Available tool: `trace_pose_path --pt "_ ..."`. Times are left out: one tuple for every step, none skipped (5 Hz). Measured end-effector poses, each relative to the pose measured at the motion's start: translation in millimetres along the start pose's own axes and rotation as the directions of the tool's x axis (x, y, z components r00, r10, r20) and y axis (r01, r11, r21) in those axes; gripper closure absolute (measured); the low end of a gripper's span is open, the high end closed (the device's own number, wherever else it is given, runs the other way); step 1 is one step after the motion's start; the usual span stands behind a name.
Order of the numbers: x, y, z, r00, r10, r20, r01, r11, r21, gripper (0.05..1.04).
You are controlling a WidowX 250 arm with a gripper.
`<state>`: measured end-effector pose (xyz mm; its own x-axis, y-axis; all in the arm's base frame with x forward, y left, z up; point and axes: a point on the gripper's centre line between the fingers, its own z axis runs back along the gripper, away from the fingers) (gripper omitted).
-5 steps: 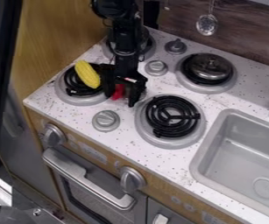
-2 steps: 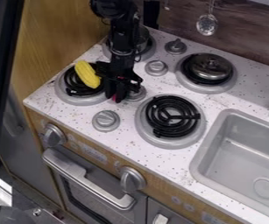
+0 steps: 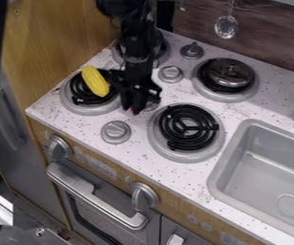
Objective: Take the red spoon and move it to the stove on the right
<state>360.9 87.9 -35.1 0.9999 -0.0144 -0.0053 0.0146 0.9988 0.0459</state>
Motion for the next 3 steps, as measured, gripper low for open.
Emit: trace_pose_path --pt "-5.2 -39.3 40.1 0.988 -0.102 0.117 0.107 0.994 -0.029 0.904" --pt "-29.0 -69.6 55.7 0.968 -0.183 0.169 0.191 0.981 -0.031 0.908" --pt "-48.9 -91.0 49.1 0.958 -0.242 0.153 0.248 0.969 -0.021 0.908"
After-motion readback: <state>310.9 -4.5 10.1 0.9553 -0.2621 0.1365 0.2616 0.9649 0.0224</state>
